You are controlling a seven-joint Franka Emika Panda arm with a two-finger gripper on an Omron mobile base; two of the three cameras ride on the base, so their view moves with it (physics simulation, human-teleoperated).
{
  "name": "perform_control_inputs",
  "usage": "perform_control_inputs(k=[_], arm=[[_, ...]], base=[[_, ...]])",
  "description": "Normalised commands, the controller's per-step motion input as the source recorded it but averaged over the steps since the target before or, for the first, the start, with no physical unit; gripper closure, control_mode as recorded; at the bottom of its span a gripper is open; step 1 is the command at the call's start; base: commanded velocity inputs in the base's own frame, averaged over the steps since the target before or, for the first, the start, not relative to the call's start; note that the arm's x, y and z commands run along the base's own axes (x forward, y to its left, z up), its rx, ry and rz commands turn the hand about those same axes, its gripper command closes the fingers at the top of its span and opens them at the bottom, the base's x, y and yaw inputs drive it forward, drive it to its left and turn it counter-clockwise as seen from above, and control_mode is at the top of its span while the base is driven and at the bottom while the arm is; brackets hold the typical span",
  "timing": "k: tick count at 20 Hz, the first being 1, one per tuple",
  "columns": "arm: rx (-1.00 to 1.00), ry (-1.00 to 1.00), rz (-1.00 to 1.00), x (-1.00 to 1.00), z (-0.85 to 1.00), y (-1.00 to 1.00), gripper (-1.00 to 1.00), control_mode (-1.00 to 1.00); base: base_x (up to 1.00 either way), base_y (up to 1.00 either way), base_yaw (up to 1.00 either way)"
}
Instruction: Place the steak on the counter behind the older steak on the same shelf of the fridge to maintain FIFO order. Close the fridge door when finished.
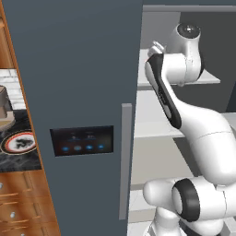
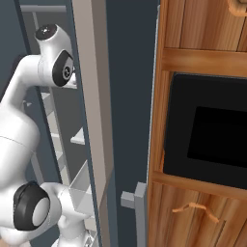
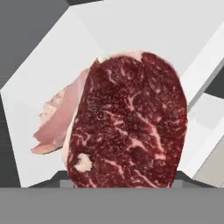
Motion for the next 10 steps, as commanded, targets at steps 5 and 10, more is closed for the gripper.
perform_control_inputs(k=[5,10], arm=[[0.00,-0.30,0.00,0.51,0.27,-0.16,1.00,-1.00],[0.00,-0.14,0.00,0.65,0.24,-0.26,1.00,-1.00]], base=[[0.00,0.00,0.00],[0.00,0.00,0.00]])
